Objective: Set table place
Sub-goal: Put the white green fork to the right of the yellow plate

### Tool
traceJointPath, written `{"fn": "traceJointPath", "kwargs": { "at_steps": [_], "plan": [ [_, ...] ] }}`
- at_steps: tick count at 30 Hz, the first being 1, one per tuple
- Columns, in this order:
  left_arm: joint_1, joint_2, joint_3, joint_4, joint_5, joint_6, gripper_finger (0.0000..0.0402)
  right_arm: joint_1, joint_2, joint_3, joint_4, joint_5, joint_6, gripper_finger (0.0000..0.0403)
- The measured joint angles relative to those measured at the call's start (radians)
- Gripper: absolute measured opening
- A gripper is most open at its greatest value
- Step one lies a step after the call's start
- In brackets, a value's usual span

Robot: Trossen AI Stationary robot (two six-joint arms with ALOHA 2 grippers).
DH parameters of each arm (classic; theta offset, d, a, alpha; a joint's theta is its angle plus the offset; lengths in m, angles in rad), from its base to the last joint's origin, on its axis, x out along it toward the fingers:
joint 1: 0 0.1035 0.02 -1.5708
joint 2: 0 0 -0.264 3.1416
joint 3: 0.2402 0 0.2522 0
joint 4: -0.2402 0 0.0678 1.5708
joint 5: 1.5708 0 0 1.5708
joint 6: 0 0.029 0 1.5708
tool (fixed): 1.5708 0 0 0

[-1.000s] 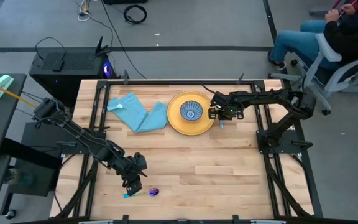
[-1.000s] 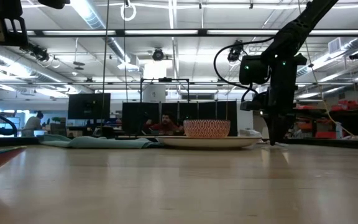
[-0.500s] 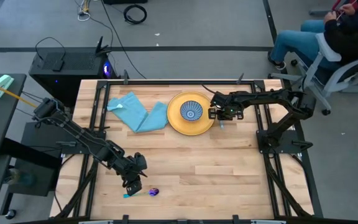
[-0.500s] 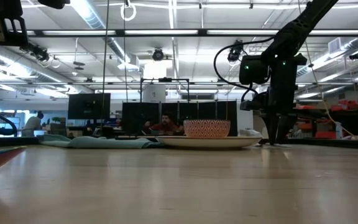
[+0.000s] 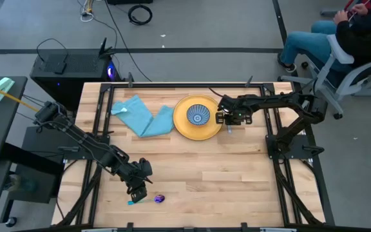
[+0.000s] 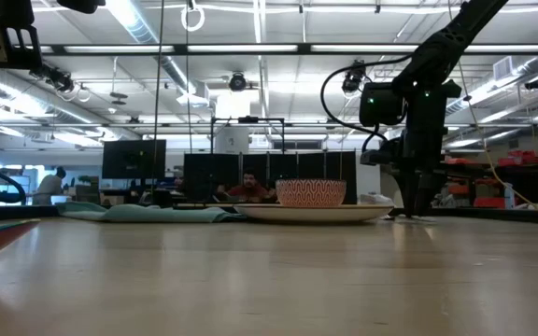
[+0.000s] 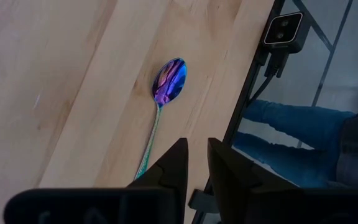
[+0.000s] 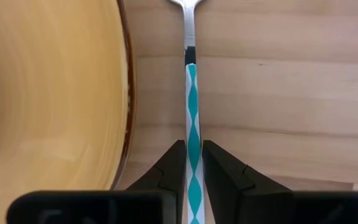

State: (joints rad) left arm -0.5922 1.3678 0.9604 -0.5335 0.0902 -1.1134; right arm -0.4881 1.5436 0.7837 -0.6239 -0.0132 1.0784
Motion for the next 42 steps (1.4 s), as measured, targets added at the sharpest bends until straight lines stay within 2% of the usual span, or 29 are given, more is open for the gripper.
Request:
{"fn": "traceJointPath", "kwargs": {
  "at_steps": [32,42],
  "plan": [
    [0.000,0.000,0.000,0.000,0.000,0.000,0.0062,0.000,0.000,0.000,0.008,-0.054,-0.032,0.0061],
    [0.000,0.000,0.000,0.000,0.000,0.000,0.0071,0.000,0.000,0.000,0.004,-0.051,-0.034,0.0062]
  ]
}}
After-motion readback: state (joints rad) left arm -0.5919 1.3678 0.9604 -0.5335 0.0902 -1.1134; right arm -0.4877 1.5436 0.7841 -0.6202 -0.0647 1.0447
